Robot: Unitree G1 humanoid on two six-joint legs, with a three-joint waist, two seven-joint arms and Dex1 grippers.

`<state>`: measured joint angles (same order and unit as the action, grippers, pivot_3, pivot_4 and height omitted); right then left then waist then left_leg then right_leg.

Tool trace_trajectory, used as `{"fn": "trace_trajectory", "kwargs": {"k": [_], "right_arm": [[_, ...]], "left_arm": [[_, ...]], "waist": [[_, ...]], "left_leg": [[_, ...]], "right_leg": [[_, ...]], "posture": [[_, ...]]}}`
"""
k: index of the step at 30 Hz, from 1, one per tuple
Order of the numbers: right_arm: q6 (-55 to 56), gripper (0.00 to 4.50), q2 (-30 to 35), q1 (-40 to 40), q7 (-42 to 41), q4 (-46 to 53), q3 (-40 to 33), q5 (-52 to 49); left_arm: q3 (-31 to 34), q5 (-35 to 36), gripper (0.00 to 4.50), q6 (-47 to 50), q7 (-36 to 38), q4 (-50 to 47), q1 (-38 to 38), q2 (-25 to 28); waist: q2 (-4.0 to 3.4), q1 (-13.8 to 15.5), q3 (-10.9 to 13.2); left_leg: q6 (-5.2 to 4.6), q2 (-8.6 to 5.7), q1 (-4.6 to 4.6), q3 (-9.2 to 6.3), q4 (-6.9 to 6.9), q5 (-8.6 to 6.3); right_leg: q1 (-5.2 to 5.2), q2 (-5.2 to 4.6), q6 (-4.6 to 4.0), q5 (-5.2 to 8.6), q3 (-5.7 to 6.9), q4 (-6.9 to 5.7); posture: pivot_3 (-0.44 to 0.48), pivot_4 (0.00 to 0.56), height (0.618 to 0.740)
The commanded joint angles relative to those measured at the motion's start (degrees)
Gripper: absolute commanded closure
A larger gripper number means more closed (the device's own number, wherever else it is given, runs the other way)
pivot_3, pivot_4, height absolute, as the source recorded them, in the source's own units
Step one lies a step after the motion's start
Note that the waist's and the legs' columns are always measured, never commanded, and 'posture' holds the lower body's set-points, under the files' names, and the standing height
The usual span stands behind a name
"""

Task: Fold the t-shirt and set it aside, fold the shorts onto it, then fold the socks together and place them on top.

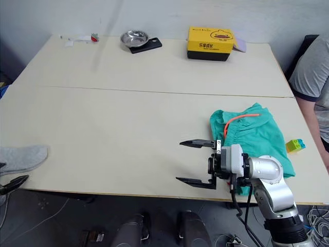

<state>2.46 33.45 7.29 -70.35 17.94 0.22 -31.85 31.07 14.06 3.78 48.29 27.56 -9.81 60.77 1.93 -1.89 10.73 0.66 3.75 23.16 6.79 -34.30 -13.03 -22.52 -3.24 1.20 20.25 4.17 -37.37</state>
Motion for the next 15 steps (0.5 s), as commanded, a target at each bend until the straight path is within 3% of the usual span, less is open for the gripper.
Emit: {"fn": "trace_trajectory", "kwargs": {"k": [1, 2, 9, 15], "right_arm": [[-0.5, 0.02, 0.5, 1.1, 0.6, 1.8, -0.2, -0.4], [-0.9, 0.02, 0.4, 1.6, 1.0, 1.8, -0.2, -0.4], [-2.2, 0.00, 0.7, 2.3, 2.6, 2.4, -0.8, -0.3], [-2.4, 0.00, 1.6, 1.4, 3.4, 3.0, -1.8, 0.2]], "left_arm": [[-5.2, -3.2, 0.00, -1.3, 3.3, 7.3, 5.2, 2.3], [-6.7, -4.1, 0.00, -1.4, 3.8, 9.5, 7.2, 2.4], [-13.9, -6.7, 2.18, -4.8, 5.5, 20.8, 18.3, 0.3], [-14.2, -4.6, 4.05, -9.1, 9.4, 23.1, 24.9, -2.1]], "waist": [[-0.02, 0.2, 0.0], [-0.05, 0.2, 0.0], [-0.59, 0.4, -0.2], [-0.88, 1.0, -0.2]], "left_leg": [[0.02, -0.01, -0.01, 0.01, -0.08, 0.00], [0.15, -0.01, -0.03, 0.02, -0.09, -0.04], [0.14, -0.01, -0.19, 0.15, -0.11, 0.07], [0.07, 0.02, -0.17, 0.16, -0.32, 0.20]], "right_leg": [[-0.01, -0.01, 0.01, -0.01, -0.01, -0.09], [-0.01, -0.03, 0.02, -0.03, -0.01, -0.11], [0.06, -0.22, -0.05, -0.20, 0.04, -0.32], [0.05, -0.24, -0.05, -0.20, 0.17, -0.58]], "posture": [[0.000, 0.150, 0.740], [0.000, 0.150, 0.740], [0.000, 0.150, 0.740], [0.000, 0.150, 0.740]]}}
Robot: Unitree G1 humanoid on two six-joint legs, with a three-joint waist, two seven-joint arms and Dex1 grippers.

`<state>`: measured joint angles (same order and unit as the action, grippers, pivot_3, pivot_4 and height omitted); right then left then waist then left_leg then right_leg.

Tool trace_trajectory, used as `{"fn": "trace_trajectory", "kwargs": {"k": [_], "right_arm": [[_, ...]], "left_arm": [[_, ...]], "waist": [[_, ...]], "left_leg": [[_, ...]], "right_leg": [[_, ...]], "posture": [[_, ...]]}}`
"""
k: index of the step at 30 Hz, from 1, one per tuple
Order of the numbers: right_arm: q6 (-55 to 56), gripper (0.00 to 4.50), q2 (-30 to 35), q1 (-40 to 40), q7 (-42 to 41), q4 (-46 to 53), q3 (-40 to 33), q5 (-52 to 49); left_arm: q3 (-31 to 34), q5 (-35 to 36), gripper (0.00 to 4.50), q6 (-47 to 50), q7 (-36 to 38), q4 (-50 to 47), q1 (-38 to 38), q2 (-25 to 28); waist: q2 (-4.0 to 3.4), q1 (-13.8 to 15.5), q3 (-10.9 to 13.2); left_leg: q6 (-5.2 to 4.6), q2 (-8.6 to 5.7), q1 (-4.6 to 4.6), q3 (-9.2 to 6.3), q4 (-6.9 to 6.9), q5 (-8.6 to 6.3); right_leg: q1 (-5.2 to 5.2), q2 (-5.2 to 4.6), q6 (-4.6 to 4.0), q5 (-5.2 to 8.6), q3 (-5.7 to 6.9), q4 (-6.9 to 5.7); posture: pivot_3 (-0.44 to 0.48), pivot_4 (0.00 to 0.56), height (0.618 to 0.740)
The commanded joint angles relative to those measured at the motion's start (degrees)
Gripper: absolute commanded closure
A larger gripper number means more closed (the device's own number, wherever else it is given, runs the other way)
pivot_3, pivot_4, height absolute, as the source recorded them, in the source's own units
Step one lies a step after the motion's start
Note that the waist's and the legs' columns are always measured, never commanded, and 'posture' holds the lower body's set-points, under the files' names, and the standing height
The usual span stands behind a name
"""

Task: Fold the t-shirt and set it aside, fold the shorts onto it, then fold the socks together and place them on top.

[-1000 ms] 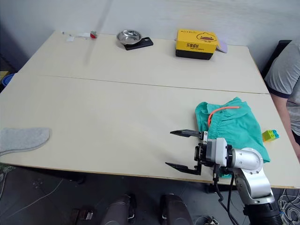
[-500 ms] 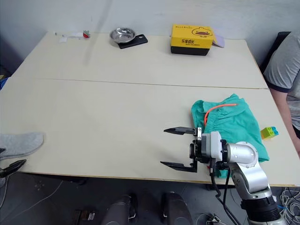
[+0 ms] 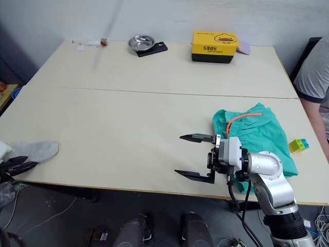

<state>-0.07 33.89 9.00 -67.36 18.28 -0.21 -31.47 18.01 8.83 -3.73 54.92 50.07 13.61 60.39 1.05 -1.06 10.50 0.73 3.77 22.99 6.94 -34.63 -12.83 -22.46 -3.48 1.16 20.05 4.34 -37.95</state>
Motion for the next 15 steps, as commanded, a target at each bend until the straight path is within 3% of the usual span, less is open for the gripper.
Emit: {"fn": "trace_trajectory", "kwargs": {"k": [1, 4, 7, 12, 15], "right_arm": [[0.2, 0.00, 1.5, -0.6, 0.4, 2.8, -1.5, -0.2], [0.4, 0.00, 2.5, -1.3, 0.4, 3.1, -2.0, -0.1], [0.3, 0.00, 4.1, -2.4, 0.6, 3.5, -3.6, -0.1], [0.7, 0.00, 7.5, -6.2, 0.1, 3.7, -7.6, -0.5], [2.5, 0.00, 9.1, -9.2, -0.7, 2.6, -10.1, 0.8]], "left_arm": [[-1.3, 1.2, 4.40, -2.7, 4.2, -0.5, 2.1, -2.3], [-1.9, 3.8, 4.48, -1.1, 8.4, -8.2, 2.5, -3.9], [-3.2, 8.4, 4.48, 7.8, 10.0, -24.9, 1.0, -5.9], [-8.0, 11.6, 4.48, 23.1, 3.6, -45.9, 2.9, -11.6], [-14.8, 10.4, 4.48, 33.6, -2.9, -51.3, 8.4, -18.1]], "waist": [[0.00, 0.3, 0.0], [0.03, 0.7, 0.0], [0.23, 1.2, 0.1], [0.42, 0.8, 0.1], [0.42, 0.9, 0.1]], "left_leg": [[-0.01, 0.00, 0.03, 0.00, -0.07, 0.01], [-0.02, 0.01, 0.18, 0.01, -0.33, 0.01], [-0.12, -0.02, 0.33, 0.02, -0.40, -0.02], [-0.43, -0.04, 0.40, 0.01, -0.42, 0.11], [-0.44, -0.04, 0.30, 0.06, -0.42, 0.13]], "right_leg": [[0.02, -0.01, 0.01, 0.00, 0.01, -0.02], [0.03, -0.03, 0.10, -0.05, -0.01, 0.01], [0.02, -0.10, 0.18, -0.09, -0.03, 0.13], [0.06, -0.11, 0.26, -0.10, -0.05, 0.19], [0.09, -0.01, 0.35, -0.06, -0.10, 0.10]], "posture": [[0.000, 0.150, 0.740], [0.000, 0.150, 0.740], [0.000, 0.150, 0.740], [0.000, 0.150, 0.740], [0.000, 0.150, 0.740]]}}
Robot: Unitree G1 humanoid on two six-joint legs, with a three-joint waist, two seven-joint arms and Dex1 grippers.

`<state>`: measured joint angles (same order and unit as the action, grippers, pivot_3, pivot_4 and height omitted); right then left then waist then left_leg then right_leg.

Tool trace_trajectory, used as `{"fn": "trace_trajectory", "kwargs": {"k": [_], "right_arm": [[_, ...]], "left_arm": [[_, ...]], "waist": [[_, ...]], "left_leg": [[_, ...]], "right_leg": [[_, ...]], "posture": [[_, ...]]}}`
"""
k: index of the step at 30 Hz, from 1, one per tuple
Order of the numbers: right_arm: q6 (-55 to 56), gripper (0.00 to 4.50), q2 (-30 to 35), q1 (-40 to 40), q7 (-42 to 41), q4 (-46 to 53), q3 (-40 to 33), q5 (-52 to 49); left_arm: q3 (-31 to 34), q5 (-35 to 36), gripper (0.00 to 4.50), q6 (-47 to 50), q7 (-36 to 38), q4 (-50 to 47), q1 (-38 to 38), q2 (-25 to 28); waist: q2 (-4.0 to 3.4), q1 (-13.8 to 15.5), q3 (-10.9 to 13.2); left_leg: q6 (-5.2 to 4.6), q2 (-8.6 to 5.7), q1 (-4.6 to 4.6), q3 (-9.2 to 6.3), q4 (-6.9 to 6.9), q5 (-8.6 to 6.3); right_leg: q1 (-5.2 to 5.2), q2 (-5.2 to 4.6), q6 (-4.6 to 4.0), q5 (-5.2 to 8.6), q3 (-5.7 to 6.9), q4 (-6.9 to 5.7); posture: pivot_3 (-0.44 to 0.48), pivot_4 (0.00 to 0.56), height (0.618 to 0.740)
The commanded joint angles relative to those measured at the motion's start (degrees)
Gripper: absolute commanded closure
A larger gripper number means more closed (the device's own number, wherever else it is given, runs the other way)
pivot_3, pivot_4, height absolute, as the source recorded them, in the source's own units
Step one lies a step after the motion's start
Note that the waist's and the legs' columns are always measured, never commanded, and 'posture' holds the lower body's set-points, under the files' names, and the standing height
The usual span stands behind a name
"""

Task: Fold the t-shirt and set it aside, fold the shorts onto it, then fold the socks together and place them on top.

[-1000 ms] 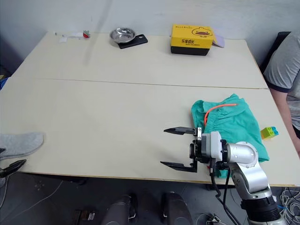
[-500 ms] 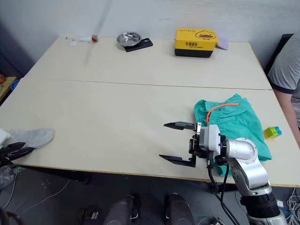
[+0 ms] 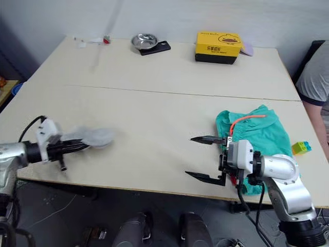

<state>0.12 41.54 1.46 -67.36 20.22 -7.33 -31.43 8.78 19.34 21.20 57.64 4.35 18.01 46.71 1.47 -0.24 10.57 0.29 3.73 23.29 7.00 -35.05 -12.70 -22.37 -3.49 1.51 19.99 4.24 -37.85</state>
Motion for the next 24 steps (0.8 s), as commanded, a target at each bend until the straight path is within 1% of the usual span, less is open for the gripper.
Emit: {"fn": "trace_trajectory", "kwargs": {"k": [1, 5, 7, 10, 14, 17, 19, 21, 24], "right_arm": [[2.9, 0.00, 1.6, -2.4, -0.7, 0.6, -3.4, 1.2], [3.2, 0.00, 1.9, -4.4, 0.4, 1.1, -5.1, 2.0], [3.2, 0.00, 2.2, -5.5, 0.6, 1.5, -6.1, 1.9], [3.1, 0.00, 2.2, -7.0, 0.9, 2.3, -6.8, 2.2], [3.2, 0.00, 1.7, -8.6, 1.6, 2.7, -5.9, 3.3], [1.6, 0.00, 1.1, -8.4, 3.5, 3.2, -5.1, 3.3], [0.4, 0.00, 0.9, -8.1, 4.8, 3.5, -4.9, 2.9], [-2.5, 0.00, 0.7, -7.6, 6.4, 4.1, -4.5, 1.5], [-7.4, 0.00, 0.3, -6.6, 9.2, 5.8, -3.2, 0.0]], "left_arm": [[-7.8, -1.0, 4.48, 10.0, -6.6, -6.1, 5.6, -6.5], [-14.6, -4.1, 4.48, 12.2, -11.2, -5.3, 10.4, -14.7], [-17.2, -5.0, 4.48, 12.8, -12.3, -4.4, 11.9, -18.0], [-20.1, -6.1, 4.48, 13.0, -12.8, -3.9, 13.2, -21.3], [-23.2, -8.7, 4.48, 10.7, -15.3, -2.5, 13.6, -25.7], [-22.3, -8.2, 3.77, 10.3, -16.1, -3.2, 13.4, -27.6], [-21.2, -7.0, 3.15, 11.3, -15.8, -4.4, 13.0, -27.8], [-18.8, -3.8, 2.49, 13.3, -13.6, -6.8, 12.4, -26.5], [-13.8, 3.9, 1.55, 15.7, -5.8, -10.6, 11.5, -22.1]], "waist": [[0.01, 0.2, 0.0], [0.21, -0.3, 0.1], [0.26, -0.1, 0.2], [0.29, 0.0, 0.2], [0.29, 0.1, 0.2], [0.31, 0.1, 0.2], [0.31, 0.0, 0.2], [0.31, 0.0, 0.2], [0.32, -0.3, 0.2]], "left_leg": [[0.00, 0.00, -0.01, -0.01, -0.07, 0.01], [0.04, 0.02, -0.07, 0.11, -0.14, 0.07], [0.07, 0.03, -0.06, 0.11, -0.14, 0.09], [0.09, 0.02, -0.07, 0.13, -0.14, 0.10], [0.10, 0.00, -0.07, 0.13, -0.14, 0.11], [0.10, 0.00, -0.07, 0.12, -0.18, 0.11], [0.10, 0.01, -0.08, 0.12, -0.18, 0.11], [0.16, 0.02, -0.08, 0.10, -0.17, 0.14], [0.24, 0.07, -0.08, 0.09, -0.15, 0.19]], "right_leg": [[0.00, 0.05, 0.03, 0.01, 0.00, -0.07], [-0.01, 0.26, 0.19, -0.07, -0.22, -0.12], [-0.02, 0.30, 0.22, -0.09, -0.28, -0.11], [-0.02, 0.32, 0.22, -0.09, -0.36, -0.10], [-0.03, 0.33, 0.23, -0.08, -0.40, -0.09], [-0.01, 0.34, 0.23, -0.09, -0.42, -0.09], [0.00, 0.34, 0.24, -0.09, -0.43, -0.10], [-0.01, 0.36, 0.24, -0.09, -0.43, -0.11], [-0.02, 0.39, 0.23, -0.09, -0.43, -0.11]], "posture": [[0.000, 0.150, 0.740], [0.000, 0.150, 0.740], [0.000, 0.150, 0.740], [0.000, 0.150, 0.740], [0.000, 0.150, 0.740], [0.000, 0.150, 0.740], [0.000, 0.150, 0.740], [0.000, 0.150, 0.740], [0.000, 0.150, 0.740]]}}
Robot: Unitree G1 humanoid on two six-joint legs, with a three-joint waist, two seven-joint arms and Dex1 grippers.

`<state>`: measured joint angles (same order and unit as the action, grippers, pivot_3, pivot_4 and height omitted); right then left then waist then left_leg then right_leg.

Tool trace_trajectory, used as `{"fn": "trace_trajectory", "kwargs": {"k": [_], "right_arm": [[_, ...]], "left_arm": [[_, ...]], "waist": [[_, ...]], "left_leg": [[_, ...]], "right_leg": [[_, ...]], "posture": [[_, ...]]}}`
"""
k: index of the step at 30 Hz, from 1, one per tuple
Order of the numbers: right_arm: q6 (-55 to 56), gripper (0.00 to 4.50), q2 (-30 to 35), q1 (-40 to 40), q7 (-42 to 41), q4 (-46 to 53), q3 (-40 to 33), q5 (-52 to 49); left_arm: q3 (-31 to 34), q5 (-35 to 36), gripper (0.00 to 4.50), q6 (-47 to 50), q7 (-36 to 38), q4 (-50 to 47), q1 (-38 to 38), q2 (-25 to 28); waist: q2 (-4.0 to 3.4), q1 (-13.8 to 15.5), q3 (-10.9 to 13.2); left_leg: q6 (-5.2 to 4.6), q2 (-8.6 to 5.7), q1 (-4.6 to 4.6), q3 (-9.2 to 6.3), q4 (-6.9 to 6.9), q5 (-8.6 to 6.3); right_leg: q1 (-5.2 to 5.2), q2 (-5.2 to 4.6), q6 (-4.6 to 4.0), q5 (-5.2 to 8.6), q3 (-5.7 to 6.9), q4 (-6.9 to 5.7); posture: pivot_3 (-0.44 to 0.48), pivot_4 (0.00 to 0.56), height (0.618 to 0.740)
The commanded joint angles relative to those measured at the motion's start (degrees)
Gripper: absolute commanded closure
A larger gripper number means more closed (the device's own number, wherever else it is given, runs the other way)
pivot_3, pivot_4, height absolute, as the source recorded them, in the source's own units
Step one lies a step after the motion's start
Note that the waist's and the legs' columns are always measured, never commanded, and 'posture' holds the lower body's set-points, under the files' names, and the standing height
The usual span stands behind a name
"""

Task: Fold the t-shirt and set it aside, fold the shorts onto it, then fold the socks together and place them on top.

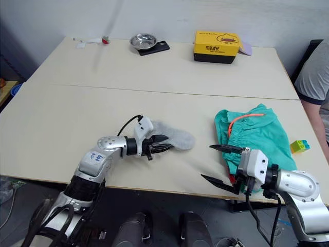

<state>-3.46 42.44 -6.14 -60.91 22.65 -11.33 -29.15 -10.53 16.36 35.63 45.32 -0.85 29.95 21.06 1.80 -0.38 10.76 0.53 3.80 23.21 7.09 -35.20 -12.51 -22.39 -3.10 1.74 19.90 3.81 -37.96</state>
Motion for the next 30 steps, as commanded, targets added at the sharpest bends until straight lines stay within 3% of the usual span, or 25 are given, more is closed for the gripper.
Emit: {"fn": "trace_trajectory", "kwargs": {"k": [1, 2, 6, 10, 16, 26, 30], "right_arm": [[-5.1, 0.00, -0.8, 1.5, 3.7, 3.8, 1.1, -2.5], [-7.0, 0.00, -1.1, 2.1, 4.9, 4.5, 1.6, -3.1], [-12.2, 0.00, -1.8, 4.7, 8.3, 6.2, 5.5, -2.1], [-7.9, 0.00, -4.1, 10.4, 13.6, 2.5, 14.3, 11.4], [0.9, 0.00, -7.7, 16.6, 18.3, -5.5, 23.3, 26.6], [3.4, 0.00, -9.3, 19.8, 20.6, -12.5, 26.3, 35.0], [1.2, 1.24, -10.1, 20.3, 20.3, -12.8, 26.1, 34.8]], "left_arm": [[6.7, 8.8, 1.22, 1.5, 8.5, -6.0, -0.5, 4.7], [8.4, 10.1, 0.96, 0.7, 10.5, -5.4, -0.4, 6.4], [11.5, 8.9, 0.96, -4.3, 16.1, 3.1, 2.1, 13.6], [11.0, 1.6, 0.96, -18.0, 15.6, 19.5, 7.6, 15.5], [7.1, -5.7, 0.96, -35.5, 21.4, 36.7, 13.4, 14.8], [6.7, -8.2, 0.96, -34.6, 23.3, 51.2, 21.1, 9.5], [4.9, -10.7, 0.94, -35.8, 26.2, 53.4, 21.6, 9.6]], "waist": [[0.00, -0.2, 0.0], [-0.01, -0.1, 0.0], [-0.01, 0.0, 0.0], [-0.01, 0.2, 0.0], [0.02, 0.2, 0.0], [0.11, -0.2, 0.1], [0.13, -0.6, 0.1]], "left_leg": [[0.17, 0.02, 0.00, 0.00, 0.02, 0.09], [0.22, 0.04, -0.01, -0.03, 0.03, 0.12], [0.12, 0.02, -0.04, -0.05, 0.04, 0.07], [-0.02, -0.01, 0.03, -0.03, 0.04, 0.02], [-0.14, -0.10, 0.15, 0.16, 0.03, -0.12], [0.02, -0.12, 0.15, 0.43, -0.20, -0.11], [0.10, -0.09, 0.09, 0.44, -0.20, -0.06]], "right_leg": [[-0.01, 0.01, 0.00, 0.00, 0.00, -0.01], [-0.01, 0.02, -0.01, 0.00, 0.01, -0.01], [0.00, 0.03, -0.04, 0.00, 0.02, -0.01], [-0.03, -0.02, -0.05, 0.00, 0.02, 0.06], [-0.13, -0.18, -0.01, 0.02, 0.10, 0.15], [-0.17, -0.20, 0.18, 0.12, -0.06, 0.06], [-0.16, -0.17, 0.18, 0.12, -0.08, -0.05]], "posture": [[0.000, 0.150, 0.740], [0.000, 0.150, 0.740], [0.000, 0.150, 0.740], [0.000, 0.150, 0.740], [0.000, 0.150, 0.740], [0.000, 0.150, 0.740], [0.000, 0.150, 0.740]]}}
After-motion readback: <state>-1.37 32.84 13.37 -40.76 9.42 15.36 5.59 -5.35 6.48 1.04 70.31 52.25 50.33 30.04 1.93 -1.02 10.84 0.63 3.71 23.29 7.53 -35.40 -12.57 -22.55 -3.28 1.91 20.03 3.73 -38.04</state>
